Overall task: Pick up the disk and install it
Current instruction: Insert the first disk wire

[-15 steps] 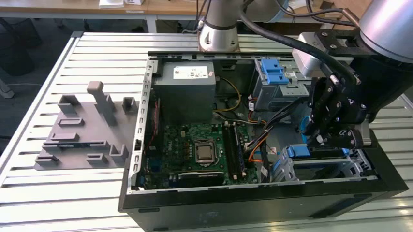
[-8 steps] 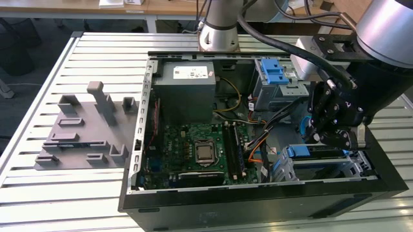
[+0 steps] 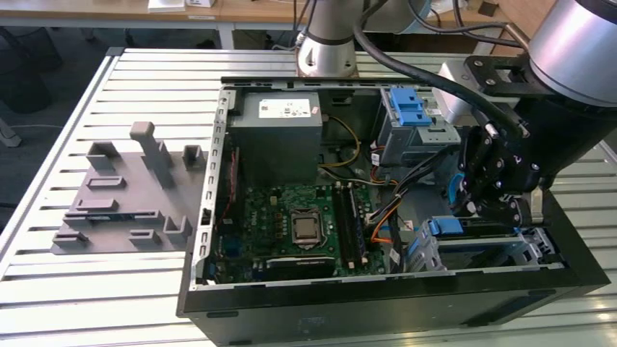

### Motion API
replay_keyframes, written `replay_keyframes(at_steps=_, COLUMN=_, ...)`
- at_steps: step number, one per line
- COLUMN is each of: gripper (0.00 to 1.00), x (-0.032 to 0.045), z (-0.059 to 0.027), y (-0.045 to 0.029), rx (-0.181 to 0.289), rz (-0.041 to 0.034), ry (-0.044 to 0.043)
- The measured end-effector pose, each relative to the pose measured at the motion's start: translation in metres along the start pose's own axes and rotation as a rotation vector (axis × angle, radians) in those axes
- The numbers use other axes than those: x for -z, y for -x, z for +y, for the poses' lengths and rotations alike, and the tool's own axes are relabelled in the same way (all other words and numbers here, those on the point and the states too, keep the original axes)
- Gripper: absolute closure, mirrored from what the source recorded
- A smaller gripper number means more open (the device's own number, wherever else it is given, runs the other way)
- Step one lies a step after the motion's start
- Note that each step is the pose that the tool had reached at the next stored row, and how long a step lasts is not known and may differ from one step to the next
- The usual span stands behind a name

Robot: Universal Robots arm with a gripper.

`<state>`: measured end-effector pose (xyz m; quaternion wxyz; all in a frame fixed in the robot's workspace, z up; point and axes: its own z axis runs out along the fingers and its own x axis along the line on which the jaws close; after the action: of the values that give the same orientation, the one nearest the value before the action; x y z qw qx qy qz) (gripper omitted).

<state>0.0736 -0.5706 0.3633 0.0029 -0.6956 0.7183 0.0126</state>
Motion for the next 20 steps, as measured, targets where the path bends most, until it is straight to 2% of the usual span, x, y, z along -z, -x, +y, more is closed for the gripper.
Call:
replay_keyframes(at_steps=5, gripper=0.89, x=-0.0008, z=-0.0024, y=0.0001, rx=0.000, rz=0.0000, ry=0.0000)
replay_keyframes(at_steps=20, gripper=0.89, x=-0.0008, z=-0.0262, y=0.0008, rx=0.000, rz=-0.0002, ry=0.0000)
